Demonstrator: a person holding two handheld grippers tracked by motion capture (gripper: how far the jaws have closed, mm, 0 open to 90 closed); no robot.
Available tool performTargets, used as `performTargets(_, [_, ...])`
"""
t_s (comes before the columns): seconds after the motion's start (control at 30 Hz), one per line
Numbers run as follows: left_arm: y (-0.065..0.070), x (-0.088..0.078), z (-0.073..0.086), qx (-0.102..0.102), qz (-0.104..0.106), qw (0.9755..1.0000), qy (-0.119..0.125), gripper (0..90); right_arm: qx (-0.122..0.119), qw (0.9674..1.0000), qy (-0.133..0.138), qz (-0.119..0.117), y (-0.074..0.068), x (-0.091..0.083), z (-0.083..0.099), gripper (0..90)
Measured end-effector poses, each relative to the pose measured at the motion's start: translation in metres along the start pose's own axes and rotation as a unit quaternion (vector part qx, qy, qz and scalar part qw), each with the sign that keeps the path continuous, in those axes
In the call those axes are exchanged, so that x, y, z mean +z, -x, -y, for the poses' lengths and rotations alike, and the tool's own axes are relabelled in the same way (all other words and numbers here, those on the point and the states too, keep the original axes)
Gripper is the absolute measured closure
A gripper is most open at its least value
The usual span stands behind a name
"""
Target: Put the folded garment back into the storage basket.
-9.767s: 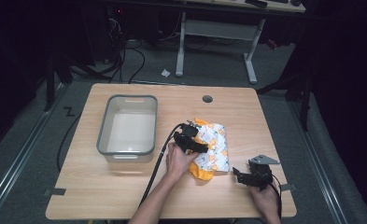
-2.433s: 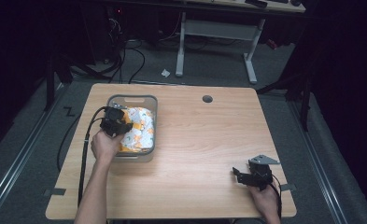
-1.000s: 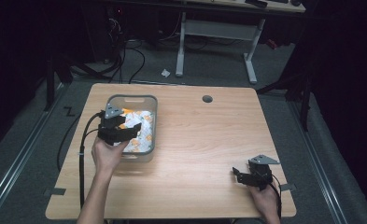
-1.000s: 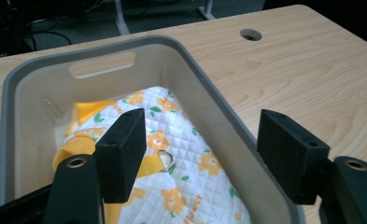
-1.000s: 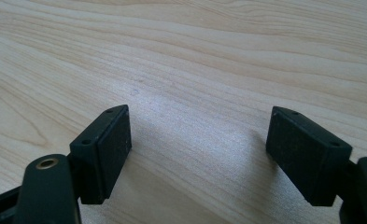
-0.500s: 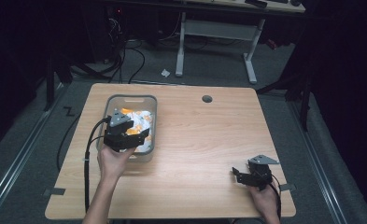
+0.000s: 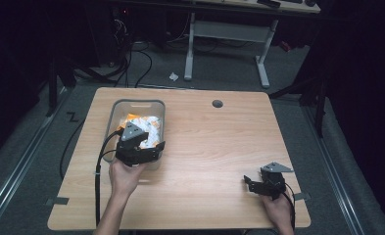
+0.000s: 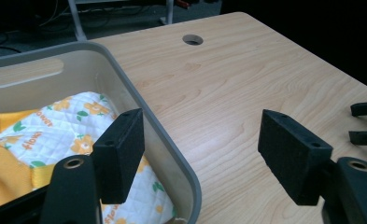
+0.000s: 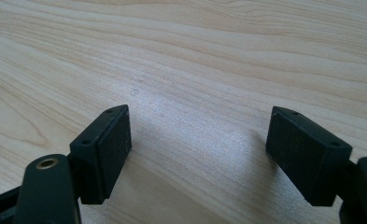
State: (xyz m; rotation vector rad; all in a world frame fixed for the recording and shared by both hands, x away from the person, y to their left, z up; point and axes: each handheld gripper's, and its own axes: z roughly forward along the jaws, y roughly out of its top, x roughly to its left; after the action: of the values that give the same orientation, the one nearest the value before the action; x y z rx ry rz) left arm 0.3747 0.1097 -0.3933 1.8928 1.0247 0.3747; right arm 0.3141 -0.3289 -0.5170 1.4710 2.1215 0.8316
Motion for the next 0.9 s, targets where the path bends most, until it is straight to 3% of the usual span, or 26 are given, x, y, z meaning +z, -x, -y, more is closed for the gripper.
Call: performTargets(0.9, [0.029, 0.013, 0.015, -0.003, 0.049, 0.9988, -0.001, 32.0, 0.000, 1.0000, 0.000, 0.000, 0.000, 0.000, 0.000, 22.6])
